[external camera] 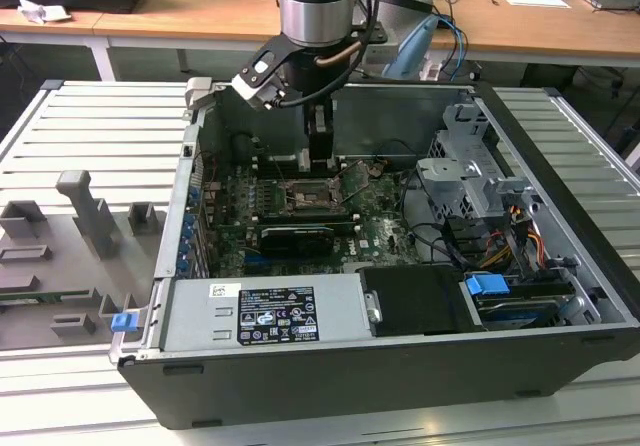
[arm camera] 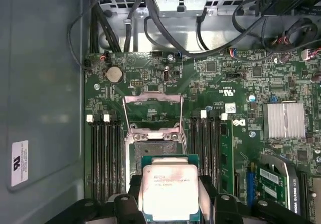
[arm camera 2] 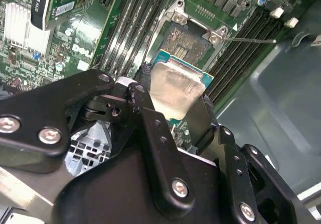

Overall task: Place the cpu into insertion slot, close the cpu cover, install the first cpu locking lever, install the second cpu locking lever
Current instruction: 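Place the cpu into insertion slot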

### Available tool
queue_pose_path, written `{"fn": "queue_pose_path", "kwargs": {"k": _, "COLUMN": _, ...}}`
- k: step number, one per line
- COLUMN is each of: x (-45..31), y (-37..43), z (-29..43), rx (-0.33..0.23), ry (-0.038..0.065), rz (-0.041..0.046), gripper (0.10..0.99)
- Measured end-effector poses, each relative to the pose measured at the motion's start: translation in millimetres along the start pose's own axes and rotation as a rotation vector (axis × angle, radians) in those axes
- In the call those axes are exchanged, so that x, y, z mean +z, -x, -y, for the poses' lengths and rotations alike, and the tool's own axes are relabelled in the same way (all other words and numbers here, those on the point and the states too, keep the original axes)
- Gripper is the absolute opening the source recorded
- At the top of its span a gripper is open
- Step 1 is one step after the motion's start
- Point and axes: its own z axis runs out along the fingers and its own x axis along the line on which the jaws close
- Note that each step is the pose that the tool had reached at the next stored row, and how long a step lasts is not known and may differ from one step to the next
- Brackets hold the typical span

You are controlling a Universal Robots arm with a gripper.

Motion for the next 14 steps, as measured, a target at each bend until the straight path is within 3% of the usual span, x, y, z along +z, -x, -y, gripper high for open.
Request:
{"fn": "queue_pose_path", "kwargs": {"k": 7, "x": 11.6, "y": 0.2, "z": 0.9, "rx": 0.000, "ry": 0.000, "rz": 0.0002, "gripper": 0.525}}
{"fn": "queue_pose_path", "kwargs": {"k": 14, "x": 29.5, "y": -1.3, "z": 2.3, "rx": 0.000, "ry": 0.000, "rz": 0.0002, "gripper": 0.525}}
